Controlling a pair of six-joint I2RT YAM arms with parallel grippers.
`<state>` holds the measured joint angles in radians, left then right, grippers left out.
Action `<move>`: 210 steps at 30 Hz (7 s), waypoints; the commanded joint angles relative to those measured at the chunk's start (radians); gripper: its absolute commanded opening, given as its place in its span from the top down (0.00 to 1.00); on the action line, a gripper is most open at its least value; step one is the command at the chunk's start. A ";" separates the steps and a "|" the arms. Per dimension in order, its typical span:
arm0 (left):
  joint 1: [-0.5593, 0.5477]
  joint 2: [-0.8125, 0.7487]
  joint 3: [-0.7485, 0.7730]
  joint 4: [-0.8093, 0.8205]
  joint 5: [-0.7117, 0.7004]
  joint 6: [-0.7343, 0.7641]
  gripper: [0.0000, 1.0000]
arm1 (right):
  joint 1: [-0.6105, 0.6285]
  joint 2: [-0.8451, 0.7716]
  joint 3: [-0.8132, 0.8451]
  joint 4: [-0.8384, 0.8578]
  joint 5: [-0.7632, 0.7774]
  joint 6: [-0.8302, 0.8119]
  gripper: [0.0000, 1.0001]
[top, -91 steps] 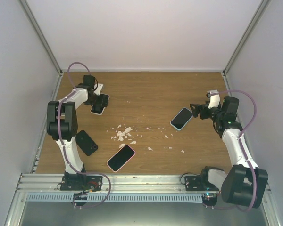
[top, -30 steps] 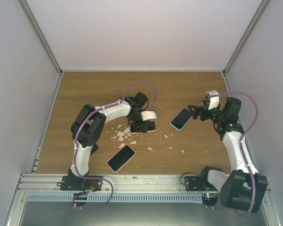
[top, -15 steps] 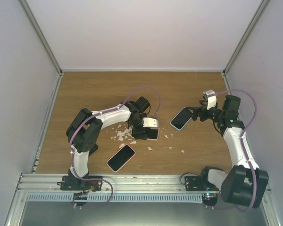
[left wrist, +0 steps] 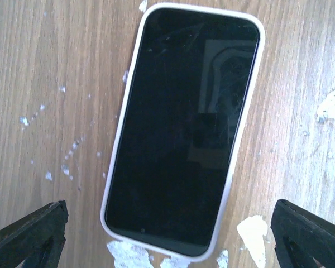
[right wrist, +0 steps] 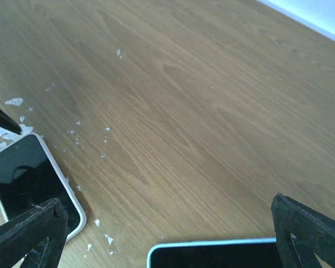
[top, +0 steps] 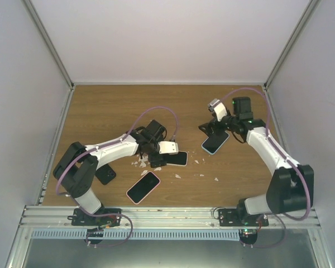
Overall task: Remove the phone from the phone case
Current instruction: Move the phone to the center of the board, then adjust the phone at the center of the board, then pick up the phone at the center of the board, then adjust the phone.
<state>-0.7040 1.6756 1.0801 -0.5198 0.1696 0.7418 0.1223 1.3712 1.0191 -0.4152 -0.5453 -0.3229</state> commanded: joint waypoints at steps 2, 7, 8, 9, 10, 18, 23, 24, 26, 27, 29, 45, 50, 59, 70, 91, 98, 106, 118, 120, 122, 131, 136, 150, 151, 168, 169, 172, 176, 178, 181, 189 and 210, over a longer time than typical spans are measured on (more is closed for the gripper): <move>0.008 -0.091 -0.088 0.137 -0.065 -0.032 0.01 | 0.121 0.106 0.060 -0.038 0.181 -0.060 0.00; 0.003 -0.102 -0.135 0.186 -0.127 -0.041 0.01 | 0.193 0.208 0.109 -0.051 0.252 -0.065 0.01; 0.002 -0.100 -0.141 0.195 -0.136 -0.042 0.01 | 0.203 0.226 0.118 -0.052 0.266 -0.072 0.00; 0.001 -0.099 -0.147 0.203 -0.145 -0.044 0.01 | 0.213 0.243 0.126 -0.052 0.280 -0.076 0.01; -0.001 -0.099 -0.152 0.209 -0.151 -0.046 0.01 | 0.222 0.260 0.133 -0.048 0.295 -0.081 0.01; -0.029 -0.117 -0.208 0.233 -0.187 -0.039 0.01 | 0.271 0.378 0.187 -0.005 0.404 -0.128 0.01; -0.035 -0.109 -0.221 0.231 -0.211 -0.022 0.01 | 0.315 0.434 0.181 0.027 0.463 -0.157 0.01; -0.035 -0.106 -0.221 0.236 -0.219 -0.022 0.01 | 0.322 0.441 0.176 0.035 0.467 -0.162 0.01; -0.034 -0.100 -0.223 0.251 -0.238 -0.025 0.01 | 0.331 0.451 0.167 0.044 0.470 -0.169 0.01; -0.034 -0.093 -0.224 0.259 -0.250 -0.028 0.01 | 0.333 0.456 0.163 0.048 0.471 -0.172 0.00; -0.033 -0.081 -0.226 0.280 -0.282 -0.032 0.01 | 0.333 0.464 0.156 0.055 0.475 -0.178 0.00; 0.085 0.042 -0.100 0.294 -0.279 -0.139 0.01 | 0.346 0.440 0.036 0.069 0.402 -0.217 0.00; 0.103 0.116 -0.015 0.259 -0.234 -0.181 0.01 | 0.351 0.411 -0.027 0.079 0.368 -0.215 0.01; 0.133 0.234 0.143 0.180 -0.171 -0.261 0.01 | 0.396 0.346 -0.105 0.084 0.321 -0.183 0.00; 0.155 0.281 0.252 0.058 0.002 -0.357 0.01 | 0.478 0.296 -0.164 0.101 0.295 -0.112 0.00; -0.077 -0.122 0.020 0.021 -0.206 -0.727 0.01 | 0.232 -0.046 -0.183 0.107 0.154 -0.010 0.00; -0.243 -0.017 0.044 0.079 -0.400 -0.639 0.01 | 0.203 -0.073 -0.202 0.130 0.163 0.010 0.00; -0.310 0.115 0.084 0.124 -0.495 -0.596 0.01 | 0.172 -0.075 -0.168 0.107 0.135 0.011 0.00; -0.273 0.165 0.044 0.075 -0.468 -0.635 0.01 | 0.138 -0.069 -0.047 0.051 0.096 0.020 0.00; -0.251 0.162 0.038 0.060 -0.456 -0.648 0.01 | 0.127 -0.068 -0.014 0.043 0.076 0.033 0.00; -0.223 0.161 0.042 0.038 -0.440 -0.668 0.01 | 0.114 -0.071 0.014 0.030 0.057 0.046 0.00; -0.102 0.174 0.064 -0.028 -0.298 -0.733 0.01 | 0.101 -0.077 0.089 -0.005 -0.009 0.100 0.01; -0.070 0.211 0.114 -0.051 -0.243 -0.720 0.01 | 0.101 -0.073 0.109 -0.024 -0.043 0.117 0.01; -0.075 0.326 0.180 -0.077 -0.259 -0.732 0.01 | 0.099 -0.066 0.189 -0.091 -0.112 0.195 0.00; -0.075 0.329 0.179 -0.077 -0.255 -0.732 0.02 | 0.098 -0.068 0.188 -0.091 -0.115 0.207 0.00; -0.060 0.200 0.156 -0.072 -0.296 -0.739 0.26 | 0.093 -0.091 0.151 0.153 -0.131 0.521 0.00; -0.057 0.182 0.157 -0.066 -0.299 -0.740 0.26 | 0.094 -0.092 0.136 0.177 -0.133 0.544 0.00; -0.039 0.115 0.151 -0.049 -0.302 -0.774 0.26 | 0.092 -0.101 0.101 0.222 -0.126 0.590 0.00; -0.011 0.004 0.138 -0.009 -0.298 -0.786 0.27 | 0.092 -0.077 0.103 0.209 -0.105 0.607 0.00; -0.001 -0.035 0.145 0.002 -0.296 -0.793 0.26 | 0.092 -0.066 0.103 0.216 -0.103 0.639 0.00; 0.015 -0.083 0.173 0.017 -0.282 -0.809 0.26 | 0.092 -0.050 0.089 0.252 -0.132 0.695 0.00; 0.015 -0.130 0.320 0.059 -0.291 -0.875 0.27 | 0.094 0.007 0.060 0.328 -0.232 0.798 0.00; -0.044 -0.044 0.533 0.057 -0.361 -0.935 0.27 | 0.163 0.140 0.148 0.412 -0.300 0.956 0.18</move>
<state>-0.7322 1.6302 1.5566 -0.5461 -0.1589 -0.1764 0.2657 1.5002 1.1313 -0.0414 -0.8120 0.5934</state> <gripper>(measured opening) 0.778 0.835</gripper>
